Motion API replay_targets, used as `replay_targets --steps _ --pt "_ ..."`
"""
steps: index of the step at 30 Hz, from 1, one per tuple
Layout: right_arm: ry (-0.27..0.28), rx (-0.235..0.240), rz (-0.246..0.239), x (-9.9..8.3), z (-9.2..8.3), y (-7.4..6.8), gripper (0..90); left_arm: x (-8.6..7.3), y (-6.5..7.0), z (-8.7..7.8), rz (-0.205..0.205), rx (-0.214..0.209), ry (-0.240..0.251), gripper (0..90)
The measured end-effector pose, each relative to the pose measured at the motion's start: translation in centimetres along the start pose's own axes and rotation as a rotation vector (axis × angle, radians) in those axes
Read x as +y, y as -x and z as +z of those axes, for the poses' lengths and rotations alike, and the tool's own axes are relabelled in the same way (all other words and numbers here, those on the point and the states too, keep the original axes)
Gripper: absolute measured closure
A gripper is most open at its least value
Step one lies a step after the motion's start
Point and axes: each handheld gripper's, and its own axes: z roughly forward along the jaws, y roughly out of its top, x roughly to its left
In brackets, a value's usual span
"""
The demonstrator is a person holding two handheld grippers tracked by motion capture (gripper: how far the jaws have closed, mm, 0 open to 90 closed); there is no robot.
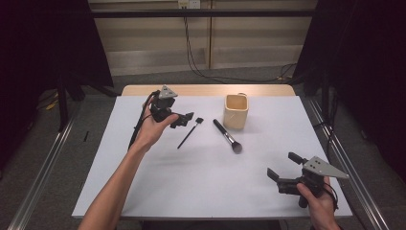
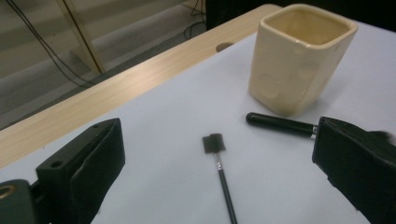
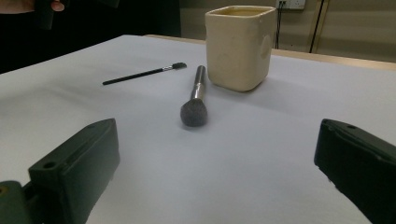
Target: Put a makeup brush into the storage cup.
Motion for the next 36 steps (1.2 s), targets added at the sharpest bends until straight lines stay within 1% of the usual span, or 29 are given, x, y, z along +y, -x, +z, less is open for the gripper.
replay_targets --steps 2,3,5,7,11,12,13,14,16,18,19,20,22,23,24,25,26,27,28,30,32,33,35,36 --pt "-0.001 -0.002 -0.002 0.0 0.0 0.0 0.0 0.1 0.2 0.2 0.017 -0.021 -0.033 3.0" --pt "-0.001 -0.002 -0.003 0.0 0.0 0.0 0.0 0.1 0.3 0.2 0.031 -0.024 -0.051 3.2" --pt "-0.002 -0.003 -0.004 0.0 0.0 0.0 0.0 0.3 0.5 0.4 0.042 -0.033 -0.078 3.2" --pt "-0.002 -0.002 0.001 0.0 0.1 0.0 0.0 0.4 0.5 0.7 0.038 -0.029 -0.11 4.0" --pt "-0.002 -0.001 -0.003 0.0 0.1 -0.1 0.0 0.7 0.4 1.2 0.032 -0.038 -0.188 4.0" --pt "-0.003 0.0 -0.004 0.0 0.1 -0.1 0.0 0.7 0.3 1.3 0.029 -0.046 -0.201 3.5" --pt "-0.004 -0.001 -0.003 0.0 0.1 -0.1 0.0 0.7 0.4 1.4 0.024 -0.044 -0.217 3.4" --pt "-0.003 -0.001 -0.003 0.0 0.1 0.0 0.0 0.7 0.3 1.5 0.031 -0.041 -0.231 3.3" --pt "-0.003 -0.001 -0.002 0.0 0.1 0.0 0.0 0.7 0.2 1.7 0.03 -0.043 -0.256 3.8" --pt "-0.003 0.0 0.0 0.0 0.1 -0.1 0.0 0.6 0.1 2.1 0.023 -0.052 -0.298 3.9" --pt "-0.002 0.0 -0.001 0.0 0.1 -0.1 0.0 0.5 -0.1 2.3 0.022 -0.056 -0.327 4.4" --pt "-0.004 0.001 -0.004 0.0 0.1 -0.1 0.0 0.3 -0.2 2.5 0.025 -0.077 -0.363 5.6" --pt "-0.004 0.001 -0.005 0.0 0.1 -0.1 0.0 0.1 -0.3 3.0 0.028 -0.085 -0.42 5.3" --pt "-0.004 0.001 -0.005 0.0 0.1 -0.1 0.0 0.1 -0.3 3.2 0.025 -0.086 -0.443 5.3" --pt "-0.004 0.001 -0.005 0.0 0.1 -0.1 0.0 0.0 -0.4 3.3 0.026 -0.096 -0.462 5.3" --pt "-0.004 -0.002 -0.002 0.0 0.1 -0.1 0.0 0.0 -0.4 3.5 0.017 -0.102 -0.479 5.3" --pt "-0.004 -0.001 -0.002 0.0 0.1 0.0 0.0 0.0 -0.3 3.7 0.0 -0.115 -0.5 5.5" --pt "-0.004 -0.002 -0.002 0.0 0.1 -0.1 0.0 0.0 -0.4 3.8 0.005 -0.123 -0.532 6.1" --pt "-0.004 -0.002 -0.002 0.0 0.1 -0.1 0.0 0.0 -0.4 4.0 0.006 -0.121 -0.556 6.1" --pt "-0.003 -0.001 -0.003 0.0 0.1 -0.1 0.0 0.1 -0.4 4.2 0.0 -0.141 -0.602 8.3" --pt "-0.003 -0.002 -0.003 0.0 0.1 -0.1 0.0 0.0 -0.3 4.5 0.006 -0.142 -0.641 9.3" --pt "-0.002 -0.006 -0.002 0.0 0.0 -0.1 0.0 -0.1 -0.2 4.7 0.014 -0.13 -0.665 9.7" --pt "-0.002 -0.007 -0.007 0.0 0.0 0.0 0.0 -0.4 -0.1 5.2 0.009 -0.153 -0.703 9.6" --pt "-0.003 -0.006 -0.005 0.0 0.0 0.0 0.0 -0.5 0.0 5.4 0.016 -0.165 -0.71 9.0"
